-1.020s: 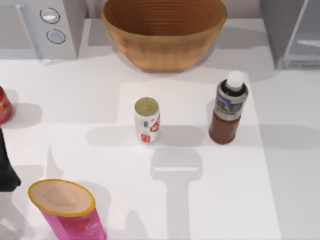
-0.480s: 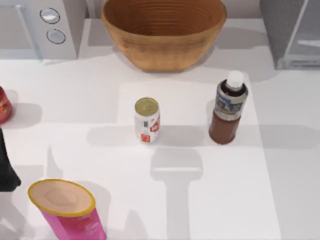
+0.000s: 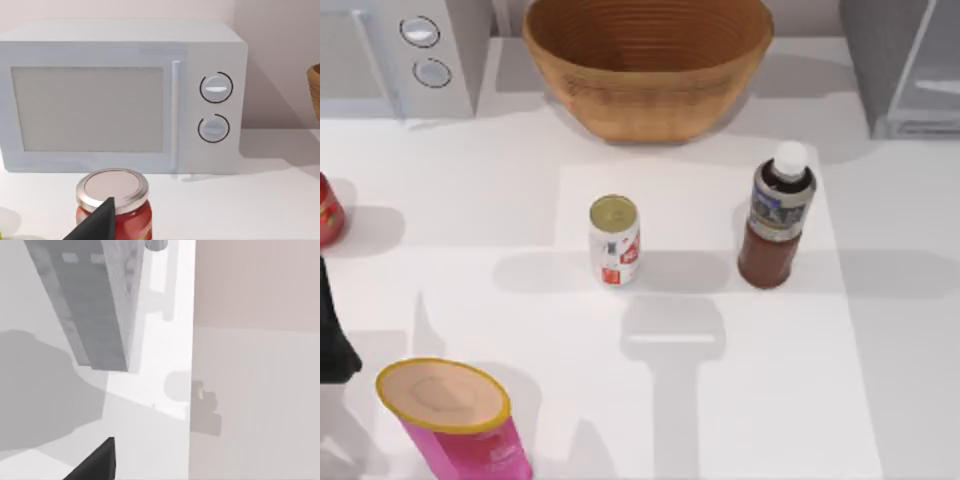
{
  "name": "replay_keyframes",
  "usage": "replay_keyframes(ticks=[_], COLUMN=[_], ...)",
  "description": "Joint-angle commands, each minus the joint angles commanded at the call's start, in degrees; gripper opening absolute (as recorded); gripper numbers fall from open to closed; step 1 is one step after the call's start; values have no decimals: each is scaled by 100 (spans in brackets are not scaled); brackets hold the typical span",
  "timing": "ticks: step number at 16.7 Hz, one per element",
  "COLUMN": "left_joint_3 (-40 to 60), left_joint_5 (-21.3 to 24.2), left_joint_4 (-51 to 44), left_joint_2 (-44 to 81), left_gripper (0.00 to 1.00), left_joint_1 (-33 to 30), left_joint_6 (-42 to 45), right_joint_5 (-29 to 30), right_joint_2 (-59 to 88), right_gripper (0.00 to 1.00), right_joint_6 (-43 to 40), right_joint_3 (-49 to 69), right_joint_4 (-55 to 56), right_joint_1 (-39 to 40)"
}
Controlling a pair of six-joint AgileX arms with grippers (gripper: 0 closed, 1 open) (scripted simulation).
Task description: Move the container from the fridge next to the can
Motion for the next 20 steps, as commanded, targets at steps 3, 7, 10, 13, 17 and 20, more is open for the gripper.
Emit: replay_keyframes(ticks=[3, 7, 10, 13, 17, 20], left_joint_3=[0, 0, 0, 0, 0, 0], left_joint_5=[0, 0, 0, 0, 0, 0], left_joint_4=[0, 0, 0, 0, 0, 0], left_joint_2=[0, 0, 0, 0, 0, 0], left_gripper=[100, 100, 100, 100, 100, 100], left_joint_1=[0, 0, 0, 0, 0, 0], left_joint_6=[0, 0, 0, 0, 0, 0], right_joint_5=[172, 433, 620, 767, 858, 858], right_joint_2=[27, 39, 31, 18, -3, -3], right_gripper=[100, 100, 100, 100, 100, 100], right_joint_6=[1397, 3484, 4910, 5939, 6480, 6480], right_joint_3=[-29, -74, -109, -137, -157, -157], right_joint_4=[1119, 2792, 3987, 4923, 5451, 5451], right_joint_1=[825, 2040, 2902, 3585, 4003, 4003])
